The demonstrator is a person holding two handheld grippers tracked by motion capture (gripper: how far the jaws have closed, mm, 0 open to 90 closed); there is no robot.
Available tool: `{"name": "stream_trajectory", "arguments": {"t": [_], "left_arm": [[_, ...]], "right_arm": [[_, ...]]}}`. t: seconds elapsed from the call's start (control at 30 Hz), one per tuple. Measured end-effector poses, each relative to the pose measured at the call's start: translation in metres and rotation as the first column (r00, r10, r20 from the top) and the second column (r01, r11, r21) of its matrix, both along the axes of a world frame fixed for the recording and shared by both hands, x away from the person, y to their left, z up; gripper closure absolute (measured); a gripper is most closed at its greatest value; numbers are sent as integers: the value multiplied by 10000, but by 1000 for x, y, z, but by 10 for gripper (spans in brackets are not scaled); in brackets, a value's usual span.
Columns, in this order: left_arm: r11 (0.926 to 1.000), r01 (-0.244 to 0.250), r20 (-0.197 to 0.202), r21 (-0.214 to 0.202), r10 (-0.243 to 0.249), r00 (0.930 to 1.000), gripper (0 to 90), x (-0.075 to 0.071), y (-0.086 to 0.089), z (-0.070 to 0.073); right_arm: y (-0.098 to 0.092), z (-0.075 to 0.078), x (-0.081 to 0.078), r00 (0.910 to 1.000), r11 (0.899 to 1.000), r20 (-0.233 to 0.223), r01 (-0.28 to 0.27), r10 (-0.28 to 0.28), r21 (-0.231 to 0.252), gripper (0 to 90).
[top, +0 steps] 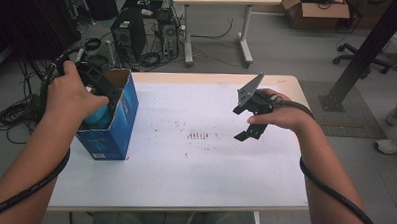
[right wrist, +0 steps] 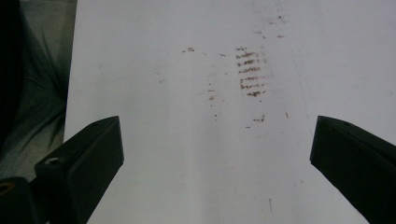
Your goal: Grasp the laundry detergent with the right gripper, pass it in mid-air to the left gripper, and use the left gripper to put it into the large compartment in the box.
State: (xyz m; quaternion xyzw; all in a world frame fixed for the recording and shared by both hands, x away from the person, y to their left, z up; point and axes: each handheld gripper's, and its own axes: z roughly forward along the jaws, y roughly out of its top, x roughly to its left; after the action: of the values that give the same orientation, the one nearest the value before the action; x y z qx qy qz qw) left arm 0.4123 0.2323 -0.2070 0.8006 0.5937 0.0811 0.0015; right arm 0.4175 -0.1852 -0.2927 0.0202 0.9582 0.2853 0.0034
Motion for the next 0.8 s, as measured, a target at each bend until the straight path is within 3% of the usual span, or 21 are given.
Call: {"name": "stream_trajectory", "arguments": {"t": [0.17, 0.33, 0.4, 0.5, 0.63, 0.7, 0.73, 0.8], "left_arm": [[9991, 422, 135, -6, -422, 9990, 85, -1, -6, 5], [9959, 880, 300, -214, -874, 9957, 78, -2, -14, 11], [9930, 1140, 399, -297, -1128, 9928, 59, -2, -17, 14], [9826, 1763, 366, -582, -1744, 9840, 12, -1, -24, 16], [9642, 2548, 446, -735, -2520, 9667, 2, -1, -34, 22], [9512, 3000, 475, -717, -2972, 9536, 2, -1, -41, 27], [9434, 3245, 475, -685, -3218, 9456, 2, -1, -44, 28], [9196, 3844, 520, -817, -3812, 9230, 2, -2, -52, 32]], "right_arm": [[-1, 2, 0, 10000, 10000, 29, 17, -17, -21, 28], [-1, 4, -1, 10000, 10000, 45, 31, -31, -55, 27], [-2, 4, -1, 10000, 10000, 61, 21, -20, -82, 29], [-3, 6, -1, 10000, 9999, 76, 31, -30, -105, 30], [-3, 7, -2, 10000, 9998, 70, 53, -52, -185, 29], [-4, 9, -2, 9999, 9997, 102, 62, -60, -232, 27], [-4, 10, -2, 9999, 9996, 100, 64, -62, -261, 28], [-4, 12, -2, 9999, 9994, 106, 63, -60, -328, 28]]}}
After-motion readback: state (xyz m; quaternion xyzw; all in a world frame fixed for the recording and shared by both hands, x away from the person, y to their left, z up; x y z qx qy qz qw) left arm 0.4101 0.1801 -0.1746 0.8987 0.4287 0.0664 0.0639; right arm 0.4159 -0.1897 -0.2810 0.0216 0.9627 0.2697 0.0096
